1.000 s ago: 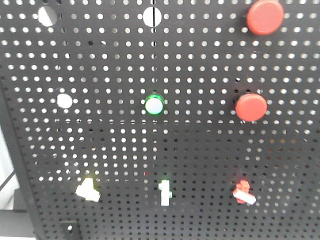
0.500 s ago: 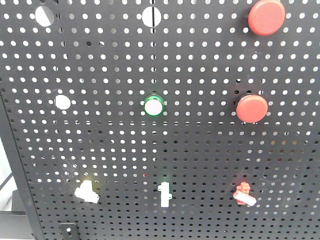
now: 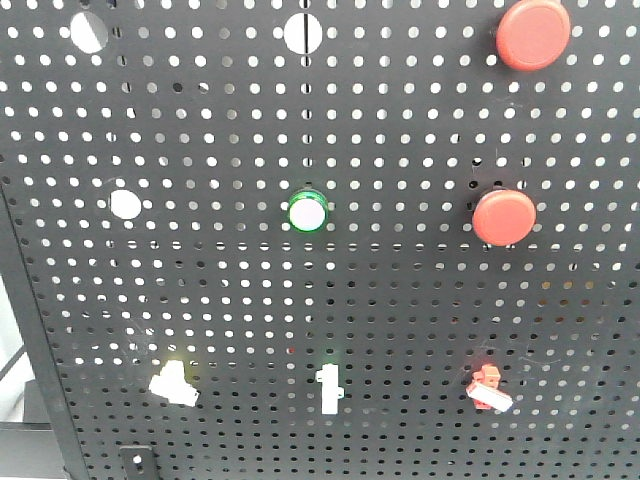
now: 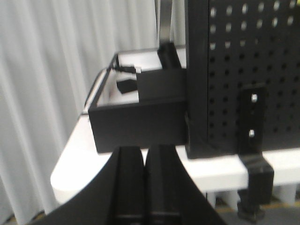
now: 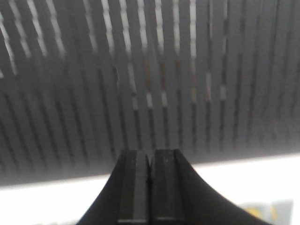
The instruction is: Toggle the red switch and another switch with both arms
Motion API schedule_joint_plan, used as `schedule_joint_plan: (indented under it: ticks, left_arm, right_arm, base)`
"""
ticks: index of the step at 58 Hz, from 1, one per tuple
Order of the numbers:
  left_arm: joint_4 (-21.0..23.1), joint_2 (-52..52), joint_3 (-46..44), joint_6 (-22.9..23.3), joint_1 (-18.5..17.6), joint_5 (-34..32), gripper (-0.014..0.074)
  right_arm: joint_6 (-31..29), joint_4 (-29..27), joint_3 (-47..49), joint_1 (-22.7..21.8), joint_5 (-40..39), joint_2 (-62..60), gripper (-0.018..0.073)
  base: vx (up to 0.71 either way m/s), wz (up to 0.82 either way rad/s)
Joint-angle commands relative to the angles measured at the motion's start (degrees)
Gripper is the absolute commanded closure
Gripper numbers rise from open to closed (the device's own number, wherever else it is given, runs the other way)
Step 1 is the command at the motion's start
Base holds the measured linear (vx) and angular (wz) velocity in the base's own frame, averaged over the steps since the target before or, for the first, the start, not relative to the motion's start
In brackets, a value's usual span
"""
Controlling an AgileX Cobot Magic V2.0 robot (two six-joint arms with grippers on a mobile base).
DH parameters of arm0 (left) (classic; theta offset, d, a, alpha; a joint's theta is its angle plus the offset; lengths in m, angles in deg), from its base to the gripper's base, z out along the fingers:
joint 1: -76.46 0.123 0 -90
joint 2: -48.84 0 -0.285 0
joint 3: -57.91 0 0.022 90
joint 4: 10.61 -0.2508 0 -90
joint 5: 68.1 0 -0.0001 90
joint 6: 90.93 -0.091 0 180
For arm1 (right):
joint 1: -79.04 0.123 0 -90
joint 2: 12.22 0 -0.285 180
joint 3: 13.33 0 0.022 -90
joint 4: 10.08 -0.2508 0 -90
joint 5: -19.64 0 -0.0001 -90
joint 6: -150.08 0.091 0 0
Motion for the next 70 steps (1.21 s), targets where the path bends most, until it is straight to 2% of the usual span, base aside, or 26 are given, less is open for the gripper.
schedule_joint_plan:
  ticks: [1,5,14,17,22,25,30,39,48,53,61,65,70]
  left_arm:
    - [0.2,-1.1,1.1,1.2,-0.1,-8.2,0.0594]
    - [0.2,-1.1,1.1,1.8,-0.1,-10.0,0.0594]
    - [0.2,-1.1,1.0,2.7,-0.1,-16.1,0.0594]
    - [0.2,-1.1,0.5,5.1,-0.1,-17.0,0.0594]
    - [0.2,-1.1,-1.0,11.9,-0.1,-16.8,0.0594]
    - [0.1,-1.1,-2.3,13.8,-0.1,-15.7,0.0594]
    - [0.1,-1.0,-5.4,13.9,-0.1,-14.9,0.0594]
    - [-1.5,0.3,-14.4,11.5,-0.1,-12.7,0.0594]
    - [-5.9,10.1,-26.6,10.0,-0.1,-8.8,0.0594]
    - [-5.9,18.1,-32.8,10.0,-0.1,-5.7,0.0594]
    - [-5.8,28.3,-37.7,10.2,-0.1,-3.4,0.0594]
    - [-4.4,32.0,-38.9,12.0,-0.1,-4.8,0.0594]
    - [0.3,34.8,-39.0,15.7,-0.1,-7.8,0.0594]
  right_arm:
    - [-0.6,0.7,-0.3,-0.4,-12.1,-0.5,0.0566]
    - [-0.6,0.7,-0.3,-0.2,-16.8,-0.5,0.0566]
    - [-0.4,0.6,-0.2,-0.2,-18.1,-0.5,0.0566]
    - [-0.2,0.6,0.2,-0.2,-18.1,-0.5,0.0566]
    - [0.1,0.6,2.3,-0.2,-18.1,-0.5,0.0566]
    - [0.6,0.6,4.0,-0.2,-18.1,-0.5,0.0566]
    - [0.9,0.7,7.2,-0.2,-16.4,-0.5,0.0566]
    - [0.9,2.2,18.2,-0.2,-5.9,3.1,0.0566]
    - [0.7,3.6,29.4,-0.2,-2.0,13.1,0.0566]
    - [0.7,3.3,35.1,-0.2,0.2,19.9,0.0566]
    - [-1.0,3.3,39.9,-0.2,3.1,28.0,0.0566]
    - [-0.1,1.6,40.6,-0.2,2.4,30.9,0.0566]
    - [0.1,-2.4,40.6,-0.2,2.3,32.5,0.0566]
  base:
    - [0.00,0.00]
    - [0.00,0.00]
    - [0.00,0.00]
    - [0.00,0.00]
    - [0.00,0.00]
    - [0.00,0.00]
    - [0.00,0.00]
    - [0.00,0.00]
    - [0.00,0.00]
    - [0.00,0.00]
    - [0.00,0.00]
    - [0.00,0.00]
    - [0.00,0.00]
